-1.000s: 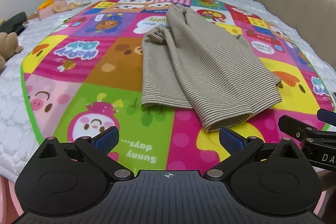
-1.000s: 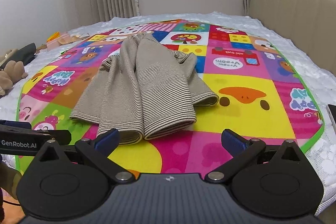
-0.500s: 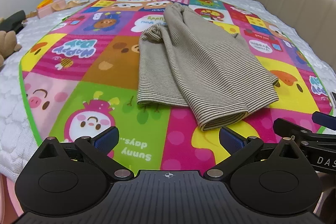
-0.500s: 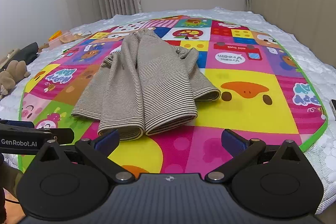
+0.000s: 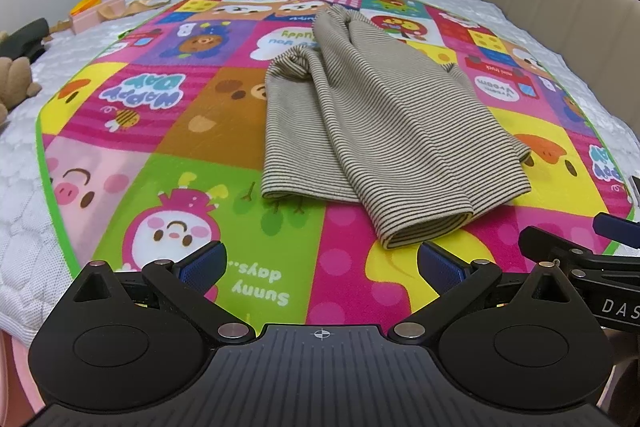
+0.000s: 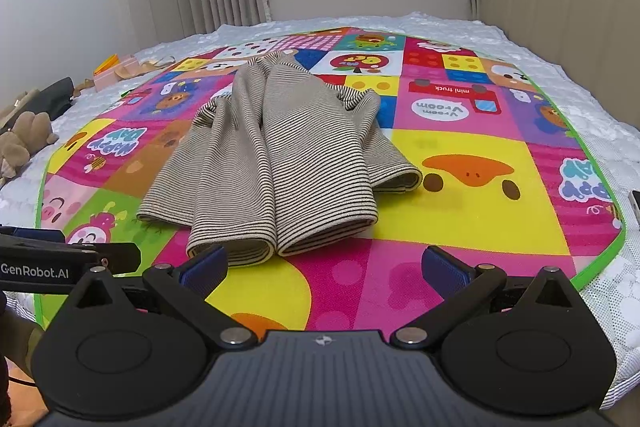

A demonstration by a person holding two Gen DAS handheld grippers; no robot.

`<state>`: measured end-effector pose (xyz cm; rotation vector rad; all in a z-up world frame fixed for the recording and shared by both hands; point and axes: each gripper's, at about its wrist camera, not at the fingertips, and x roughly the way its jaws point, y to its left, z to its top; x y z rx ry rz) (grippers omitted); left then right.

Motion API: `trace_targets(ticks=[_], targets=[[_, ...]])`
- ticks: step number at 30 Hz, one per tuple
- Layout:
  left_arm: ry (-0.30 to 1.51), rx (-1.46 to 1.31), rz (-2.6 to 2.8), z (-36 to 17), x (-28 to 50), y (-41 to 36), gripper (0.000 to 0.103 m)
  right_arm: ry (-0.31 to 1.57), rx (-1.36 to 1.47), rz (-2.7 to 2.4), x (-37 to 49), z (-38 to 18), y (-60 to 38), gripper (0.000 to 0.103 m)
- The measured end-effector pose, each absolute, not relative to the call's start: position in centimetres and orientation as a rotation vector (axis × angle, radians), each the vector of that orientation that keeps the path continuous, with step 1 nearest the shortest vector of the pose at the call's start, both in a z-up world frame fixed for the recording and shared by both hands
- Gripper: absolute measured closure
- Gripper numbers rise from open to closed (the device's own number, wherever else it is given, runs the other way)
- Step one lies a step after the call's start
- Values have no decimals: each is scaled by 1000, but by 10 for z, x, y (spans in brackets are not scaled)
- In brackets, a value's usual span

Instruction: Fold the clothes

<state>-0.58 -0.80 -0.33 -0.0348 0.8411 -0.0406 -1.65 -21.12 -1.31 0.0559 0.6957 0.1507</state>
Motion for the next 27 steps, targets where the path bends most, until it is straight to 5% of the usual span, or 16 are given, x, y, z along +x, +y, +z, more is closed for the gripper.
trace_targets(ticks=[27], targets=[[869, -35, -47, -12, 5, -7, 0, 723, 58, 143, -7, -20, -211, 0]])
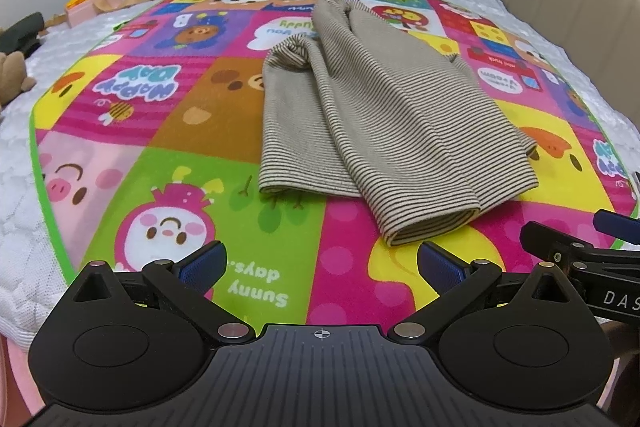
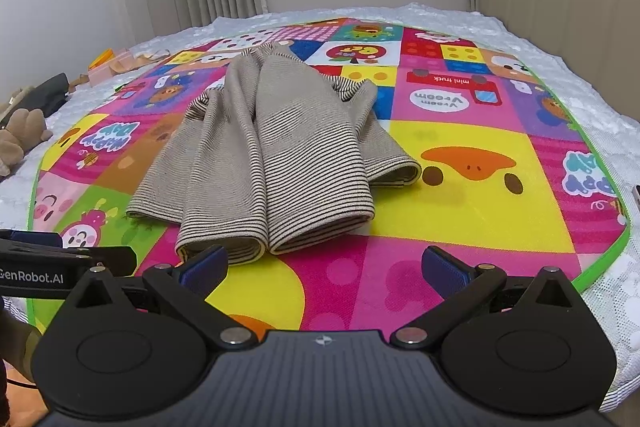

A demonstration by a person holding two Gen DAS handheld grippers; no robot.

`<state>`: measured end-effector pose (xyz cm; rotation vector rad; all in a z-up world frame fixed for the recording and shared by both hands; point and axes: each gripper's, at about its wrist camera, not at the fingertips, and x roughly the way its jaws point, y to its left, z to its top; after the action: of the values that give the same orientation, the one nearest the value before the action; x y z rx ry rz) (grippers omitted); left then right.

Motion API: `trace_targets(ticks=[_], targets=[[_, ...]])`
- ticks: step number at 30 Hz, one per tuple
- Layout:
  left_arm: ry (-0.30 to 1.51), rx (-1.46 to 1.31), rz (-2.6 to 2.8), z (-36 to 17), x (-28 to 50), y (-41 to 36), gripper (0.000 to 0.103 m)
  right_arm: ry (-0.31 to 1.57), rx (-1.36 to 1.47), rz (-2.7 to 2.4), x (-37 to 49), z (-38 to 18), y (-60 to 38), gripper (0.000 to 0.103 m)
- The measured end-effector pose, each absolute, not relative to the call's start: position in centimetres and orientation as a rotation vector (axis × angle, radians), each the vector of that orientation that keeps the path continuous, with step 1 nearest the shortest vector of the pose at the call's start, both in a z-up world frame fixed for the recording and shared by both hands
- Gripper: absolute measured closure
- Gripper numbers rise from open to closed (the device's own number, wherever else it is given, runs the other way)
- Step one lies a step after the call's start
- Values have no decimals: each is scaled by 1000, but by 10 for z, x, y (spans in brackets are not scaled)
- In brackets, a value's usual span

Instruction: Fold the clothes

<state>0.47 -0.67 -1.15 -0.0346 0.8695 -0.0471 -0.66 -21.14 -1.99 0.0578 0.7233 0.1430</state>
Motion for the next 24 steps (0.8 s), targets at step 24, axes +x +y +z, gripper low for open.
trace_targets(ticks=[24], targets=[[857, -94, -127, -23, 45, 0, 0, 747, 91, 113, 23, -35, -223, 0]])
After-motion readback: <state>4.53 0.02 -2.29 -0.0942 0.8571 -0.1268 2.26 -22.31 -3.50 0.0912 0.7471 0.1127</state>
